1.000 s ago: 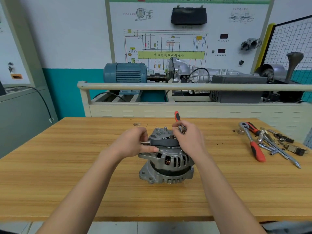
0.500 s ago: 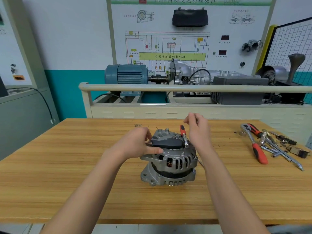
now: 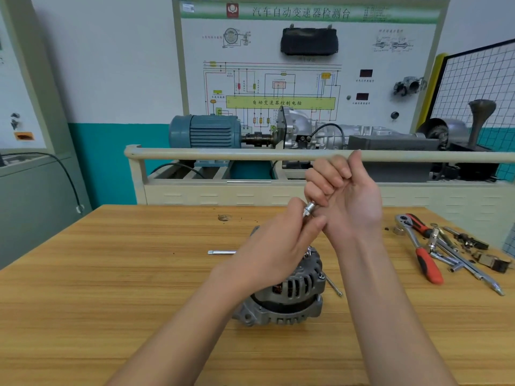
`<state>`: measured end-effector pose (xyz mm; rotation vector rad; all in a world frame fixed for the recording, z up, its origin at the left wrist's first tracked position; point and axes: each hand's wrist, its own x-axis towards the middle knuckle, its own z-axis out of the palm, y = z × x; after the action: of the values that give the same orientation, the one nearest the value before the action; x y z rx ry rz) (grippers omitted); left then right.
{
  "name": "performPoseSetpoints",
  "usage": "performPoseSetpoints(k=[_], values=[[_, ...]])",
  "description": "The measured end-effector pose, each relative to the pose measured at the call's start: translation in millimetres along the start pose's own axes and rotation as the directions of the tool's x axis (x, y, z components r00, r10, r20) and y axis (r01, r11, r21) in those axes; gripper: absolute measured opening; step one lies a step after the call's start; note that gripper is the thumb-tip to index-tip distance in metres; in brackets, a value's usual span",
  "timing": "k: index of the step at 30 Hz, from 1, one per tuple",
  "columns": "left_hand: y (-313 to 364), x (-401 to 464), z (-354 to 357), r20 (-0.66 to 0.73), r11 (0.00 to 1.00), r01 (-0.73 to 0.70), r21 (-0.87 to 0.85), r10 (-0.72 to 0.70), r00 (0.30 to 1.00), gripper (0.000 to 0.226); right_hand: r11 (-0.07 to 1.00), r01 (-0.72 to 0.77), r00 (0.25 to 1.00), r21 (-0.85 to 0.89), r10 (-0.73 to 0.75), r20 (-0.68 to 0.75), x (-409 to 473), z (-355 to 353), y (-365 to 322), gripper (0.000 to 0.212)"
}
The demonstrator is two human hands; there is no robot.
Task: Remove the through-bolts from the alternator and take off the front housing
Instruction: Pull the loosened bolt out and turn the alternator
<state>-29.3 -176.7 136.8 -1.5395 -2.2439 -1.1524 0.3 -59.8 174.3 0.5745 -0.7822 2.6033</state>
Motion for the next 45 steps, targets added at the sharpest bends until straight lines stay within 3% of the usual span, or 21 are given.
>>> performPoseSetpoints(k=[2,4,9,14,18,25,30,35,40,42,45], values=[[-1.2,2.0,-4.3,-0.045,1.000,-0.024,-0.001,0.024,0.999,0.038,0.999,-0.020,1.000,0.049,0.018,0.024,-1.3,0.0,3.4,0.049],[-4.1,3.1,-6.9,-0.088,1.000,-0.023,-0.014,0.022,0.996,0.030,0.998,-0.002,0.999,0.064,0.000,0.034,-1.0,0.5,6.4,0.050],[-6.9,2.0,-7.1,-0.190,0.996,-0.025,-0.084,0.008,0.982,0.027,0.993,0.095,0.995,-0.074,-0.093,0.035,-1.5,-2.9,17.0,0.036],[-9.7,3.4,-10.6,-0.164,0.999,0.004,-0.055,-0.013,0.986,0.019,0.960,0.147,0.986,-0.238,-0.160,-0.038,-5.8,-8.2,26.0,0.032],[-10.8,2.9,-5.5,-0.096,0.995,0.002,0.095,0.007,0.995,0.024,0.942,0.156,0.970,-0.299,-0.203,-0.133,-3.8,-3.4,31.1,0.034],[-15.1,5.4,-2.3,-0.055,0.992,0.047,0.119,-0.040,0.998,0.029,0.995,0.059,0.944,-0.083,-0.082,-0.321,10.0,-4.9,32.6,0.038],[-13.1,6.7,3.1,-0.143,0.950,0.155,0.272,-0.119,0.983,0.024,0.996,-0.024,0.958,0.088,0.048,-0.282,22.5,-4.7,35.8,0.039],[-7.3,15.0,-10.8,-0.143,0.967,0.253,0.016,-0.249,0.958,0.038,0.977,-0.124,0.966,0.173,0.159,-0.202,32.2,3.4,34.5,0.042],[-2.1,15.3,-17.9,-0.088,0.922,0.283,-0.264,-0.315,0.945,0.039,0.974,-0.087,0.968,0.211,0.133,-0.212,36.0,10.2,37.0,0.041],[-4.6,12.5,-16.6,-0.126,0.967,0.255,-0.024,-0.256,0.958,0.034,0.978,-0.076,0.951,0.194,0.130,-0.282,38.0,7.3,34.4,0.040],[-6.3,8.6,-11.2,-0.192,0.933,0.209,0.293,-0.157,0.969,0.018,0.987,-0.071,0.920,0.147,0.122,-0.372,40.3,1.4,31.9,0.045]])
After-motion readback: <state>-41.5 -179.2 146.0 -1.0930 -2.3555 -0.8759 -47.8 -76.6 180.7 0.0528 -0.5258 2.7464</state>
